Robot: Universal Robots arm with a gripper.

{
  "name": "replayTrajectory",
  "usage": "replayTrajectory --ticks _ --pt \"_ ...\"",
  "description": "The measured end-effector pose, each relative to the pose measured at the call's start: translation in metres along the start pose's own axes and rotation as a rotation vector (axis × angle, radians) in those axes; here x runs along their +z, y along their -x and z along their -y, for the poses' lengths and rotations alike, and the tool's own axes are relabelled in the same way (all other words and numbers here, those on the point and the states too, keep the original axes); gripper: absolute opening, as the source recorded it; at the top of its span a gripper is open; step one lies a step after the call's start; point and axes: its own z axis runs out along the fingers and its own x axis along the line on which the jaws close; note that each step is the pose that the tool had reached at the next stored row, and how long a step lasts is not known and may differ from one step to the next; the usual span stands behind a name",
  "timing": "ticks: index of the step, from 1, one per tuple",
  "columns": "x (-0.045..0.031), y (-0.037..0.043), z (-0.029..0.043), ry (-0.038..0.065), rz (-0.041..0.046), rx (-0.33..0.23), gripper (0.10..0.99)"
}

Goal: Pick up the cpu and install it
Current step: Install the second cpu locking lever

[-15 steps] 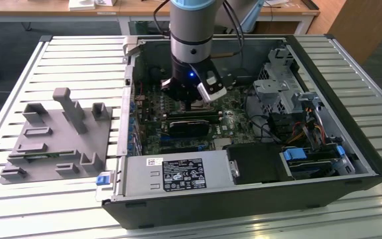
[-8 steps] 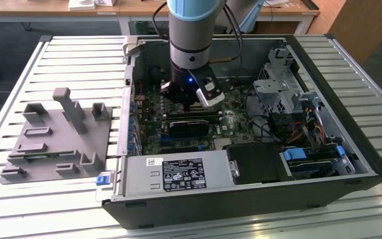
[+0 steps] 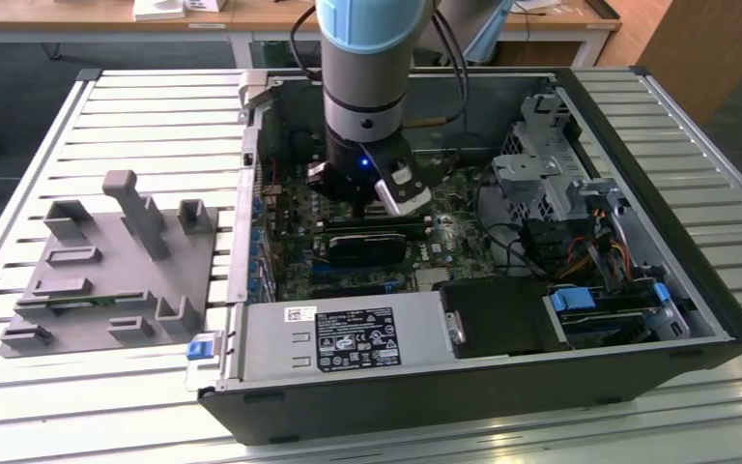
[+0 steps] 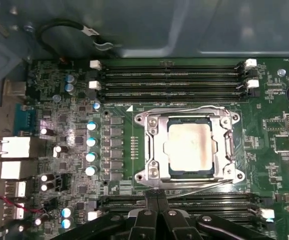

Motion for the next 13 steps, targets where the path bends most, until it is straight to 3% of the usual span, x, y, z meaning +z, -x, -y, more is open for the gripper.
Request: replayTrajectory --ticks 4,13 --pt "0.0028 -0.0015 0.0005 0.017 -0.0004 0.0 0.106" --pt "0.0102 -0.0058 0.002 0.034 -0.0003 0.0 0.106"
